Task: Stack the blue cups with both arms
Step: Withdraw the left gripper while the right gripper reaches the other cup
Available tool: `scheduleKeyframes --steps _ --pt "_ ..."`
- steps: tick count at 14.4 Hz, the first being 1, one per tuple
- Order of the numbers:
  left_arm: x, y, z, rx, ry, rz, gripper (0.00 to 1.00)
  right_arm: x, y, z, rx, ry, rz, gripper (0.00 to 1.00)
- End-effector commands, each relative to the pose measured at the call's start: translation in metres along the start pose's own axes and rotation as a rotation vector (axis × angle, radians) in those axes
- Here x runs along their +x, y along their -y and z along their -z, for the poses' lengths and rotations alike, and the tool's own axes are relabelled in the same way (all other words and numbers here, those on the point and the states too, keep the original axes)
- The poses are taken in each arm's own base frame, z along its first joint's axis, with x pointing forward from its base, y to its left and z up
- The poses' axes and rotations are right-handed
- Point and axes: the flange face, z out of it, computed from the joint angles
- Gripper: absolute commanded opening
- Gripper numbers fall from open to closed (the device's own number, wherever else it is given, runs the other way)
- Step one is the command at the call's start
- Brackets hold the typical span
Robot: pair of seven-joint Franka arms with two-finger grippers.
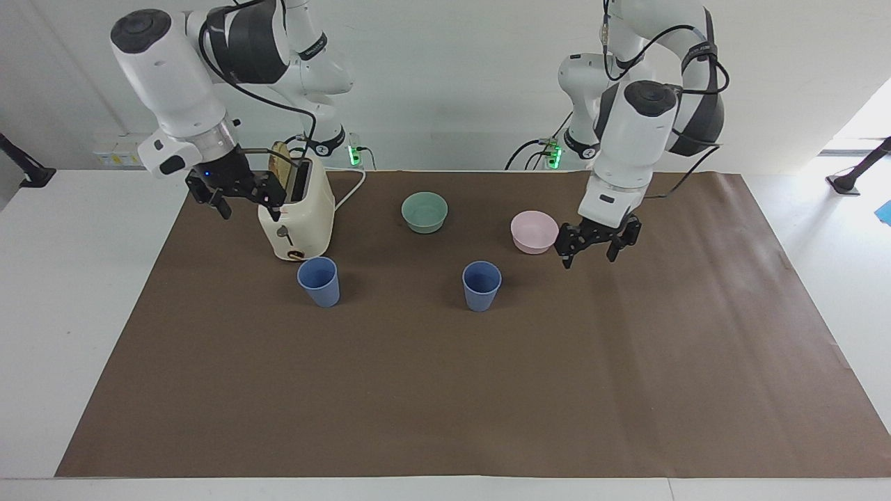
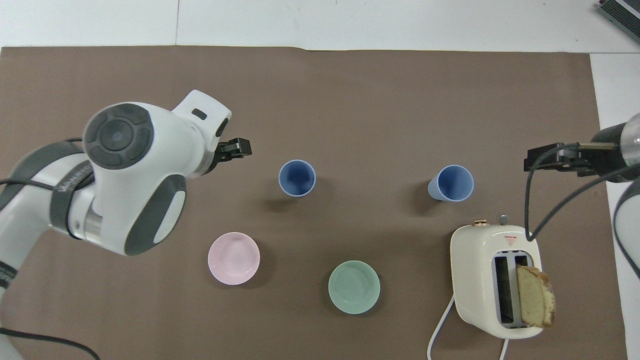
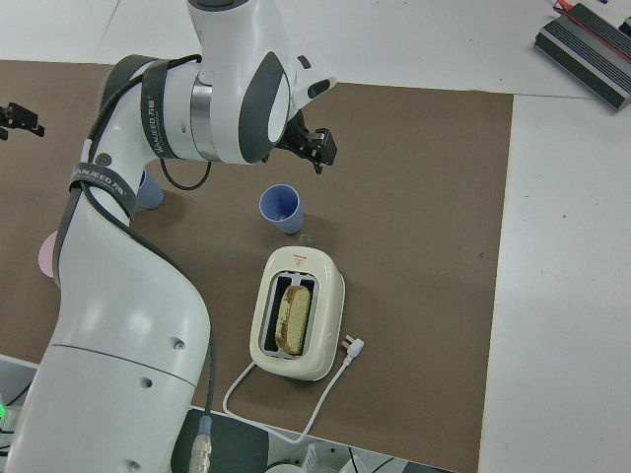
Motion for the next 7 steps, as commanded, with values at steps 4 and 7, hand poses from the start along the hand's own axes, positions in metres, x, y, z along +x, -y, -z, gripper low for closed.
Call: scheduleKeyframes --steps 4,7 --pt "0.012 0.075 0.011 0.023 0.031 -0.117 1.0 0.022 0.012 -0.093 0.026 0.027 0.024 1.0" --pt "0.017 0.112 0.014 0.018 0.055 -0.174 1.0 0.028 0.018 -0.123 0.028 0.046 0.039 1.0"
